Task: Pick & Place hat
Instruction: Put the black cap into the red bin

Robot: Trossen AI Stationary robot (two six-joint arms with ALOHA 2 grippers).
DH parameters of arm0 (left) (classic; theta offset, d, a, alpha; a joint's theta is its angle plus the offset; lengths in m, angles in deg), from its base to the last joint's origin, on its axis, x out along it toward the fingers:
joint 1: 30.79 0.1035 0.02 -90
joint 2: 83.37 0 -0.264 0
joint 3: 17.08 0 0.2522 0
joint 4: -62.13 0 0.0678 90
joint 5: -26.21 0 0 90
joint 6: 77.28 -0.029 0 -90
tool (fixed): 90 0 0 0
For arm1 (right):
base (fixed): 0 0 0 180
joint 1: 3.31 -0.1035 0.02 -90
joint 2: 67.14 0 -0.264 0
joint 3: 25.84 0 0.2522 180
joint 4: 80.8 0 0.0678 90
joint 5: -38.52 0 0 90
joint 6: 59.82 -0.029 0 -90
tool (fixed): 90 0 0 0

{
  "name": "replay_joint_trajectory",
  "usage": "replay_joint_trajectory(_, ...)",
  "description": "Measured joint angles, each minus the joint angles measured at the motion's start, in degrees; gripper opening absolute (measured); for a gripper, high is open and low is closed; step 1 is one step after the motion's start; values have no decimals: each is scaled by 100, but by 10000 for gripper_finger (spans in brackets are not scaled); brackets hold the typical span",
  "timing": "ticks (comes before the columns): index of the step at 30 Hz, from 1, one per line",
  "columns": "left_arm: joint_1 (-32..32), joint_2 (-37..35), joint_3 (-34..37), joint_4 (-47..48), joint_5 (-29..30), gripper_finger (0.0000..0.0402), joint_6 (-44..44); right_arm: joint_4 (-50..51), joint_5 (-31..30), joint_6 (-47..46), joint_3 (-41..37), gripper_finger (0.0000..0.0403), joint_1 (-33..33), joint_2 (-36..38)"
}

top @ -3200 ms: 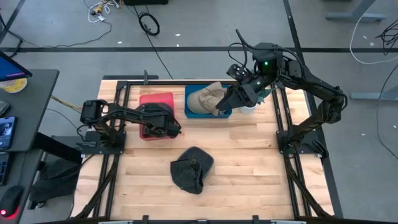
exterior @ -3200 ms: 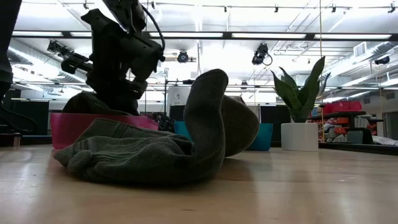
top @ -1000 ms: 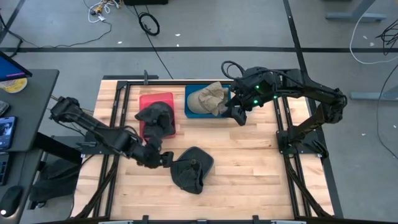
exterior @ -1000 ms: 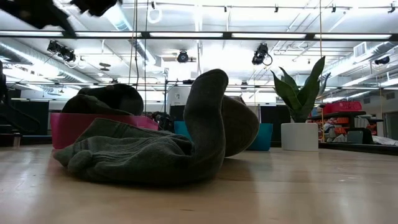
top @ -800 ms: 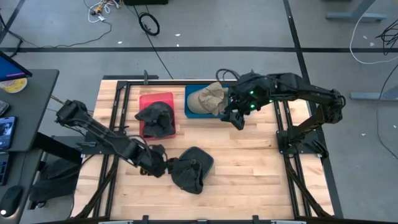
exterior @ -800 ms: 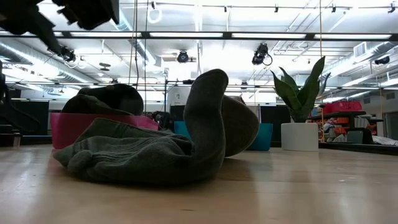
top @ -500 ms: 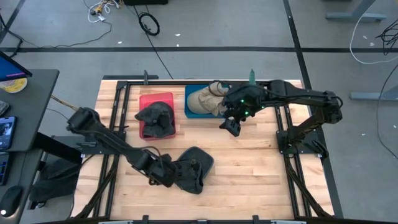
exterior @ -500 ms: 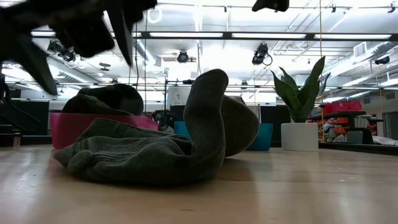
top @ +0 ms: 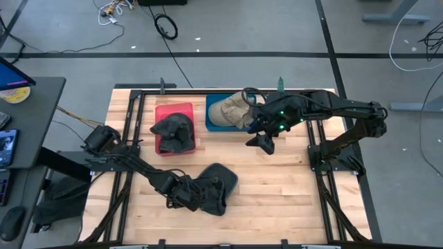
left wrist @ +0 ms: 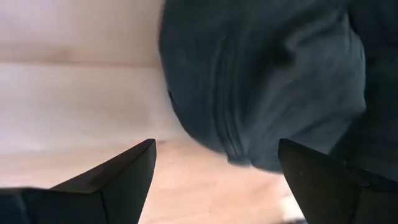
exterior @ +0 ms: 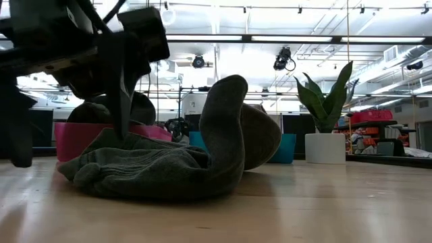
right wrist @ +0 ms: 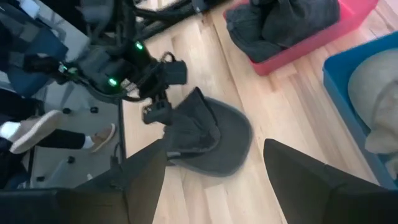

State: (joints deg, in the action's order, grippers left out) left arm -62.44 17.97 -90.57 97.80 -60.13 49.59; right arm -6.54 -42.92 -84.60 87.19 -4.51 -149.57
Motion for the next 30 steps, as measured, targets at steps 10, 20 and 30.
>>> replay_joint_trajectory(10, 287, 314, -30, 74, -209, 341, -706, -267, -2, 24, 0, 272, -58, 21)
replay_joint_trajectory(20, 378, 401, -37, 600, -461, 275, -1691, -475, -5, 2, 0, 272, -56, 22)
replay_joint_trajectory(30, 374, 413, -9, 1102, -566, 27, -2646, -678, -14, 0, 0, 272, -49, 21)
